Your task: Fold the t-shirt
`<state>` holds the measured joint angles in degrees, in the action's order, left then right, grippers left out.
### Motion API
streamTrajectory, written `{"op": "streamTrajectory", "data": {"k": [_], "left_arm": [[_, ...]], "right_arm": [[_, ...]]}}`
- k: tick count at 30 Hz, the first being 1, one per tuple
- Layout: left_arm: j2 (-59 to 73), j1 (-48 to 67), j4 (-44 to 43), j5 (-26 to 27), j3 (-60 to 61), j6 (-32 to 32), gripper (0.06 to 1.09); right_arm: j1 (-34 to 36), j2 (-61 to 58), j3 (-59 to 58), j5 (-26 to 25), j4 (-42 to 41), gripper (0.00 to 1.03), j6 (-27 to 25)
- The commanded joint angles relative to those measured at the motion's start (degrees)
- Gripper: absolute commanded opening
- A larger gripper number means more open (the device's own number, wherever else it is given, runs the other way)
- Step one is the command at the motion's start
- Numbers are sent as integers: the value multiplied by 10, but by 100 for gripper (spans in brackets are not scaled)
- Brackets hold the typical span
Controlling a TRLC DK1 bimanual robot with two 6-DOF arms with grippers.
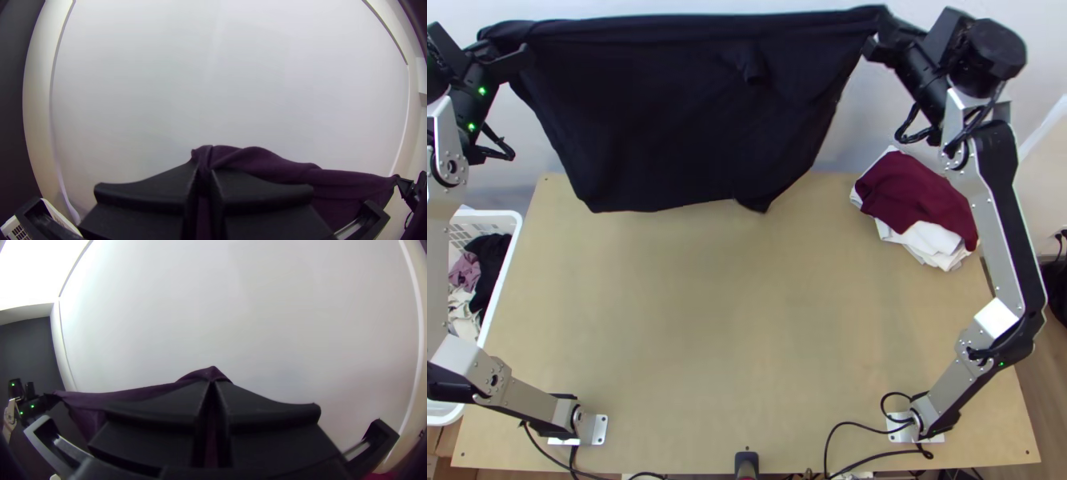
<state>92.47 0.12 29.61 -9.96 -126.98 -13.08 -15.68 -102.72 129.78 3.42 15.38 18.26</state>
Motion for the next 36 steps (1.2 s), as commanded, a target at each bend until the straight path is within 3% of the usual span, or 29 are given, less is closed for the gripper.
{"op": "streamTrajectory", "data": {"k": [1, 8, 18, 29, 36], "left_arm": [[-52, -6, -19, -24, -11, -6, 9], [-170, -4, -15, -24, 59, -15, 9], [-444, 53, -45, 0, 286, -16, 9], [-585, 52, -10, 23, 486, -35, 9], [-652, 55, 7, 62, 698, -77, 9]], "right_arm": [[19, 71, -5, -22, -17, 3, -11], [30, 253, -108, -22, 20, 3, -15], [-10, 508, -336, -18, 67, 3, -44], [-31, 553, -422, -18, 115, 3, -16], [-59, 538, -561, -17, 107, 3, 16]]}}
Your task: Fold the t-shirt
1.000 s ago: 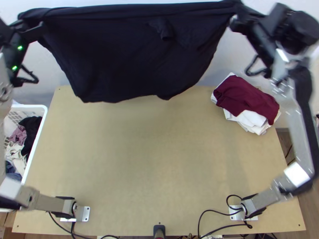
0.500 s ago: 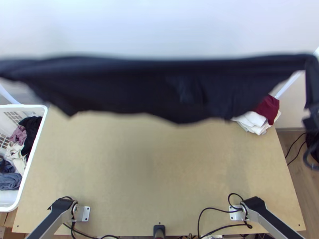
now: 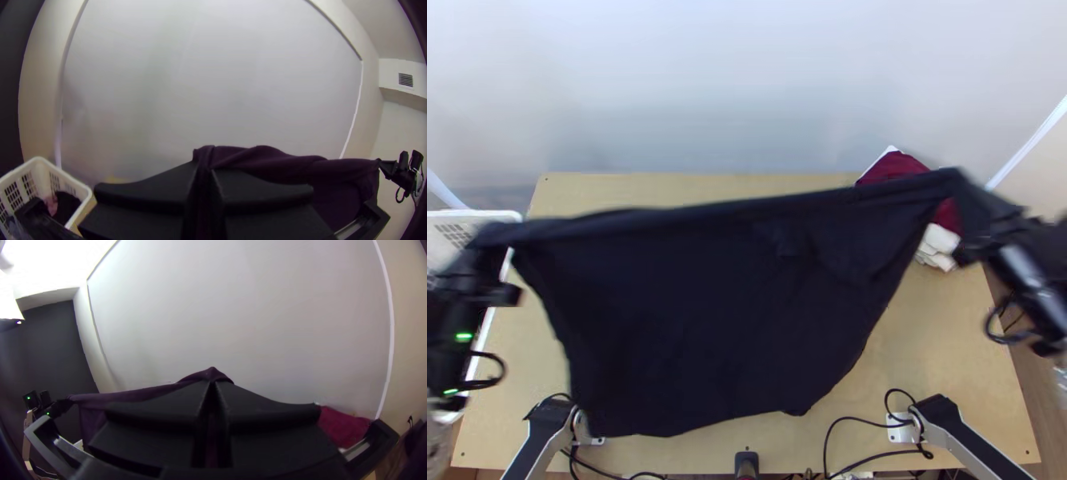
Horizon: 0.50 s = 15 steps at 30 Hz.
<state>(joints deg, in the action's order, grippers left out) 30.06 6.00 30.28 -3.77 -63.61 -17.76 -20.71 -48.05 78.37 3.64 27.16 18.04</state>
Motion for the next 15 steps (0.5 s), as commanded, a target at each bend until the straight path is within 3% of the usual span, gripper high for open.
{"op": "streamTrajectory", "data": {"k": [1, 7, 15], "left_arm": [[-38, -5, 0, 5, 98, -31, 9], [-50, -6, -35, 11, 237, -25, 9], [78, -6, -161, 15, 277, -25, 9]], "right_arm": [[-14, -10, -73, -19, -12, 3, 25], [-14, -18, -240, -2, -98, 3, 32], [-14, -121, -309, 0, -214, 3, 42]]}}
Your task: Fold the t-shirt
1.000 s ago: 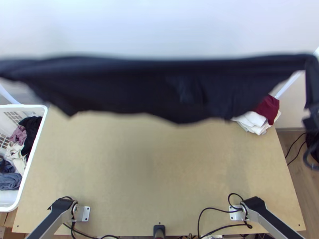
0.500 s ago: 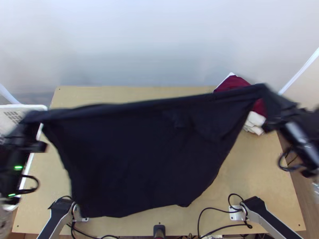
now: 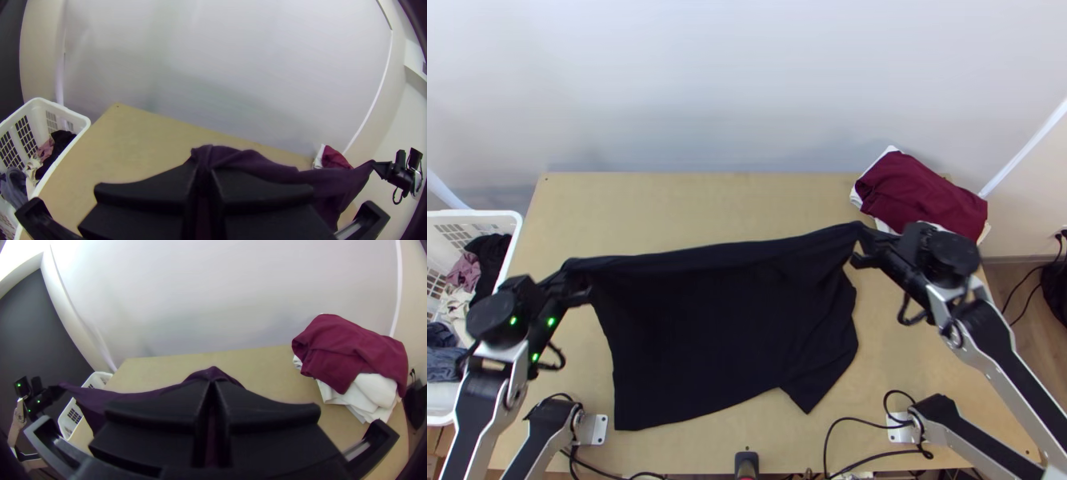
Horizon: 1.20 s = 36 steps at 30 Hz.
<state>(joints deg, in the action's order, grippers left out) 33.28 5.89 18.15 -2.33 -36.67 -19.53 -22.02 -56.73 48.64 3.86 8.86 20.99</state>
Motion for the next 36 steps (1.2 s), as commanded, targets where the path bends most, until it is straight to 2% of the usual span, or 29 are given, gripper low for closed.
{"op": "streamTrajectory", "data": {"k": [1, 10, 19, 28, 36], "left_arm": [[74, -6, -58, 1, 4, -7, 9], [326, -54, -134, 27, -96, -3, 9], [573, -119, -142, 54, -273, 1, 9], [721, -119, -113, 55, -393, -17, 9], [819, -112, -3, 56, -506, -36, 9]], "right_arm": [[0, -53, -12, -3, -41, 3, 12], [41, -244, 78, 20, -61, 3, 18], [75, -439, 233, 27, -61, 3, 14], [93, -589, 386, 27, -32, 3, 31], [108, -669, 506, 39, 67, 3, 66]]}}
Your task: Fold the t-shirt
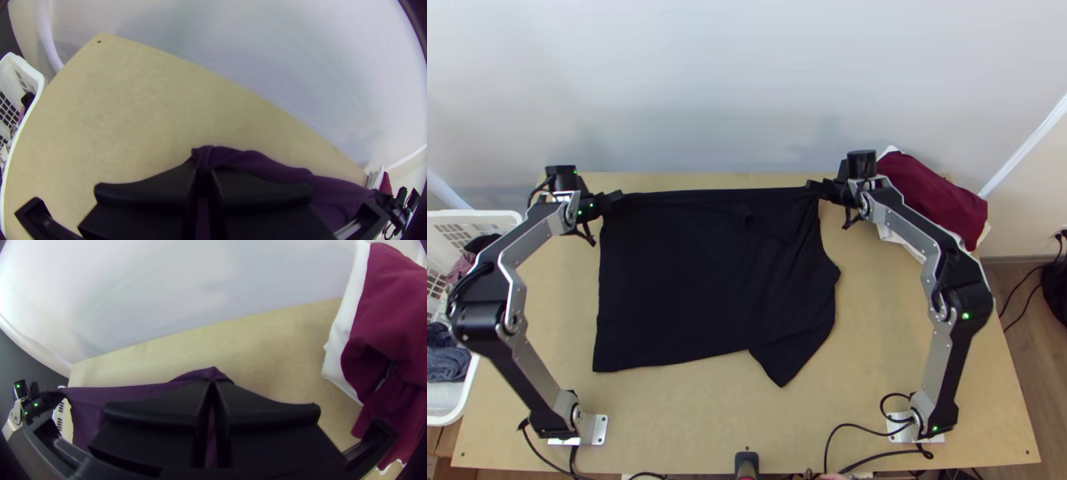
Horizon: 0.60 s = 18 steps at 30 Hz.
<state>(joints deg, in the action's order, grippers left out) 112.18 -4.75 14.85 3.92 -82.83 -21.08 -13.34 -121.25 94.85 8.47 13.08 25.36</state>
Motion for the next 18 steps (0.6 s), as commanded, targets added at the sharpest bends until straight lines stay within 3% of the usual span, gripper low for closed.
{"op": "streamTrajectory", "data": {"k": [1, 6, 18], "left_arm": [[38, -6, 50, -2, -61, -23, 9], [50, -11, 118, 59, -100, -33, 9], [-69, -25, 163, 96, -8, -9, 9]], "right_arm": [[22, -32, 58, -6, 40, 3, 24], [23, -62, 122, 1, 131, 3, 41], [7, -34, 106, 2, 226, 3, 43]]}}
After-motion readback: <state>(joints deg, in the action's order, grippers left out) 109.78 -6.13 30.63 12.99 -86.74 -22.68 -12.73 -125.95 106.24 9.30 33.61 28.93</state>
